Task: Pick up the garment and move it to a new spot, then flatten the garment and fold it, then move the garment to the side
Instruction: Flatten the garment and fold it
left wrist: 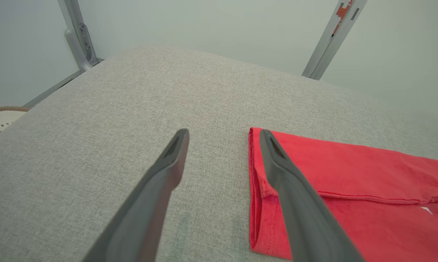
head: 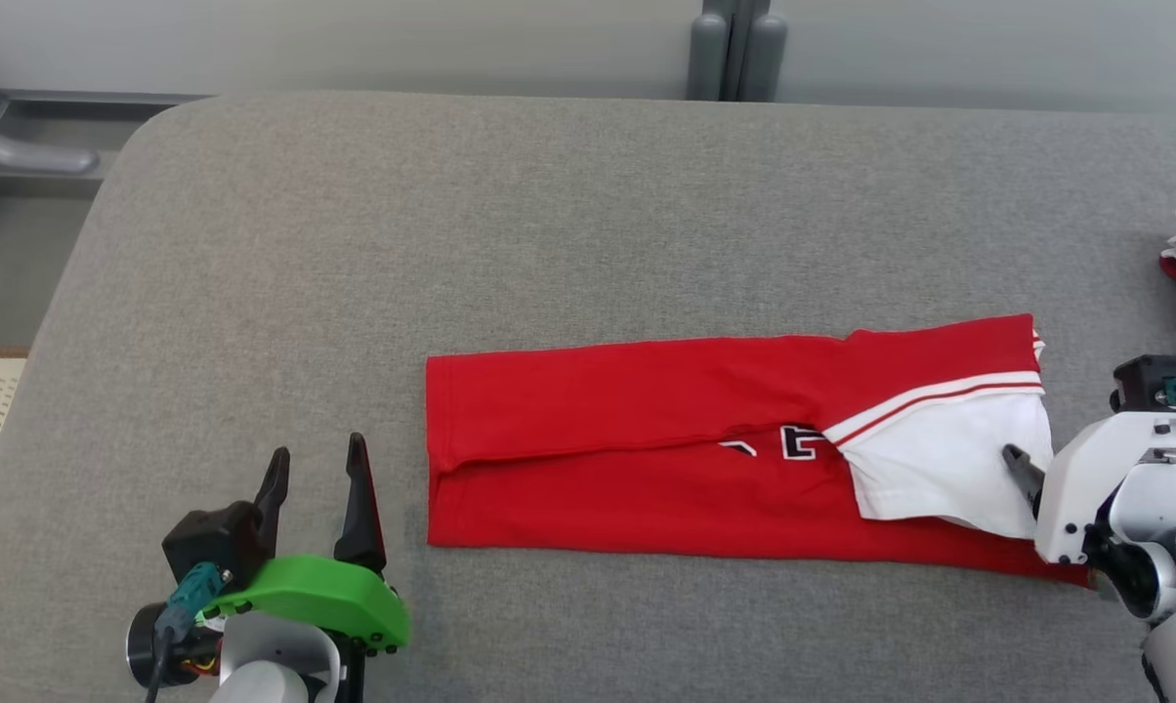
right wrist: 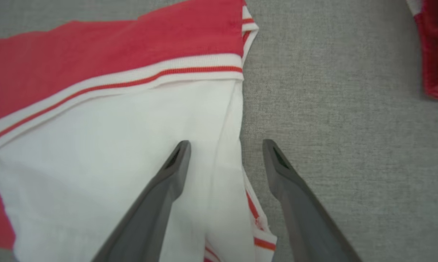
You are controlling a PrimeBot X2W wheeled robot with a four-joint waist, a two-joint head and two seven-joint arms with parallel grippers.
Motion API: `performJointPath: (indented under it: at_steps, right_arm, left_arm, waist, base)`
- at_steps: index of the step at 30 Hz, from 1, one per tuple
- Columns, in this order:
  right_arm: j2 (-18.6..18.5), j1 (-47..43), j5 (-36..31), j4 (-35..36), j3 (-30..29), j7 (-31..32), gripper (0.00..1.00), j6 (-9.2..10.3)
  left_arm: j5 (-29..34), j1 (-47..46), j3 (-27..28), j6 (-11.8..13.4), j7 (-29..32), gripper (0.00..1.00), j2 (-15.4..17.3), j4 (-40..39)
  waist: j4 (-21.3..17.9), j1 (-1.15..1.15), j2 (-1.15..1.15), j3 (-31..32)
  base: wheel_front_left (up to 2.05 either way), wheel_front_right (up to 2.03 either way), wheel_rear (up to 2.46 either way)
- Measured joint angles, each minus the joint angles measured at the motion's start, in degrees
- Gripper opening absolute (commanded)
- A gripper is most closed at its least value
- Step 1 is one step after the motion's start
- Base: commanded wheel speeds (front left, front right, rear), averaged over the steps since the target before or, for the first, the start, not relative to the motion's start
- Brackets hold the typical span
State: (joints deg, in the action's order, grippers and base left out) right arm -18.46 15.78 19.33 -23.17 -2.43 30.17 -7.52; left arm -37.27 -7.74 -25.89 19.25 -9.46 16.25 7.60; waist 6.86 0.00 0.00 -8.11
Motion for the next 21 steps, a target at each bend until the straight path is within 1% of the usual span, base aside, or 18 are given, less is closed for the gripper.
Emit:
performJointPath:
  at_steps: [2, 6, 7, 8, 9, 10, 14, 18, 21]
  right_arm:
    - [0.31, 0.49, 0.23, -2.70, 1.09, 0.01, 1.00, 0.00]
    - [0.09, 1.51, 0.70, -5.89, 2.78, -0.97, 1.00, 0.05]
    - [0.10, 1.72, 0.93, -6.35, 3.30, -1.53, 0.69, 0.07]
    - [0.05, 1.97, 1.29, -6.64, 3.86, -1.90, 0.40, 0.09]
    - [0.03, 2.14, 1.43, -6.83, 4.43, -2.25, 0.18, 0.18]
    - [-0.05, 2.28, 1.71, -7.03, 5.24, -2.75, 0.00, 0.26]
    - [-0.03, 3.05, 2.10, -7.90, 7.44, -5.23, 0.00, 0.04]
    - [-0.34, 3.65, 2.32, -8.79, 7.19, -7.90, 0.00, -0.05]
    - [-1.51, 3.60, 2.74, -8.59, 6.21, -9.20, 0.00, -0.04]
  left_arm:
    - [-0.03, 0.00, 0.02, 0.29, 0.11, 1.00, 0.00, -0.36]
    - [-0.03, -0.01, 0.12, 0.62, 0.23, 1.00, 0.22, -0.78]
    - [-0.03, -0.01, 0.15, 0.69, 0.23, 1.00, 0.25, -0.86]
    - [-0.03, -0.01, 0.21, 0.76, 0.23, 1.00, 0.30, -0.91]
    - [-0.03, -0.01, 0.26, 0.83, 0.23, 1.00, 0.35, -0.98]
    - [-0.04, 0.00, 0.35, 0.93, 0.23, 1.00, 0.46, -1.04]
    - [-0.26, 0.02, 0.47, 1.18, 0.22, 1.00, 0.65, -1.23]
    - [-0.41, 0.09, 0.53, 1.45, 0.03, 1.00, 0.75, -1.21]
    - [-0.42, 0.20, 0.49, 1.52, -0.08, 1.00, 0.80, -1.08]
  waist:
    - [0.85, 0.00, 0.00, -0.49]
    - [2.04, 0.00, 0.00, -1.09]
    - [2.26, 0.00, 0.00, -1.19]
    - [2.37, 0.00, 0.00, -1.26]
    - [2.36, 0.00, 0.00, -1.27]
    - [2.27, 0.00, 0.00, -1.25]
    - [1.32, 0.00, 0.00, -0.98]
    - [-0.18, 0.00, 0.00, -0.51]
    - [-1.61, 0.00, 0.00, -0.08]
  base:
    - [0.00, 0.00, 0.00]
    - [0.00, 0.00, 0.00]
    - [0.00, 0.00, 0.00]
    - [0.00, 0.00, 0.00]
    - [0.00, 0.00, 0.00]
    - [0.00, 0.00, 0.00]
    - [0.00, 0.00, 0.00]
    - [0.00, 0.00, 0.00]
    - [0.00, 0.00, 0.00]
